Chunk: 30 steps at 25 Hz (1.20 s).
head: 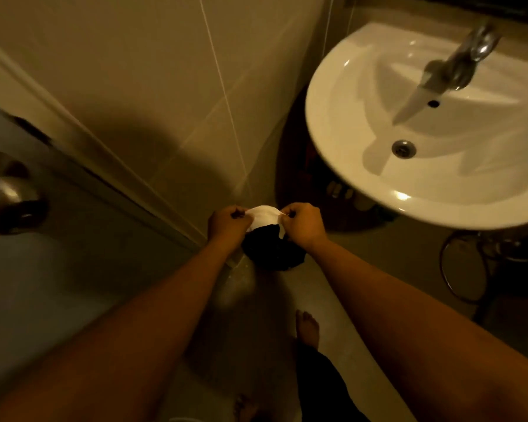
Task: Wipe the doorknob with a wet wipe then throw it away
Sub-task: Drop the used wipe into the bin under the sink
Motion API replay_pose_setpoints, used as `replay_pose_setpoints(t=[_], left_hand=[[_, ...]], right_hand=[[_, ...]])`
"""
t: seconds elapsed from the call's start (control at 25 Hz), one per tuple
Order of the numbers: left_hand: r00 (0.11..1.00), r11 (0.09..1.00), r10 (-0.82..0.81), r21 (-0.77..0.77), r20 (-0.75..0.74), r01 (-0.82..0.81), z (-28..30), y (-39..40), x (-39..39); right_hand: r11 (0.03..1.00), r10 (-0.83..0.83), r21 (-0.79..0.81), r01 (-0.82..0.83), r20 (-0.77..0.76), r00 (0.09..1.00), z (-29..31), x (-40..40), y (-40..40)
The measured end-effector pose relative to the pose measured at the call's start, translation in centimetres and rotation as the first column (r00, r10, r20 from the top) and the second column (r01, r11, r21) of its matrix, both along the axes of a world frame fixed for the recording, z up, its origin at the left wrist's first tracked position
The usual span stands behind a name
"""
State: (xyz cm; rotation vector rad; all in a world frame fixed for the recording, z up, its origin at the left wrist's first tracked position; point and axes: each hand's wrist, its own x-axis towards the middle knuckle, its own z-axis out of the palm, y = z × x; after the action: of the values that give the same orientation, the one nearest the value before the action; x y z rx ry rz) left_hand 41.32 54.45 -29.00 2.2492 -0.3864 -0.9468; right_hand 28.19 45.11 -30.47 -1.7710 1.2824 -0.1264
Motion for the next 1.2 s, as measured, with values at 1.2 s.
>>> replay_pose_setpoints(t=[1.2], left_hand=[[0.815, 0.773, -0.579, 0.323, 0.009, 0.546, -12.1, -2.2, 1.5]], right_hand=[[0.952, 0.307, 0.099, -0.291, -0.28, 0.909, -8.2, 2.5, -1.1]])
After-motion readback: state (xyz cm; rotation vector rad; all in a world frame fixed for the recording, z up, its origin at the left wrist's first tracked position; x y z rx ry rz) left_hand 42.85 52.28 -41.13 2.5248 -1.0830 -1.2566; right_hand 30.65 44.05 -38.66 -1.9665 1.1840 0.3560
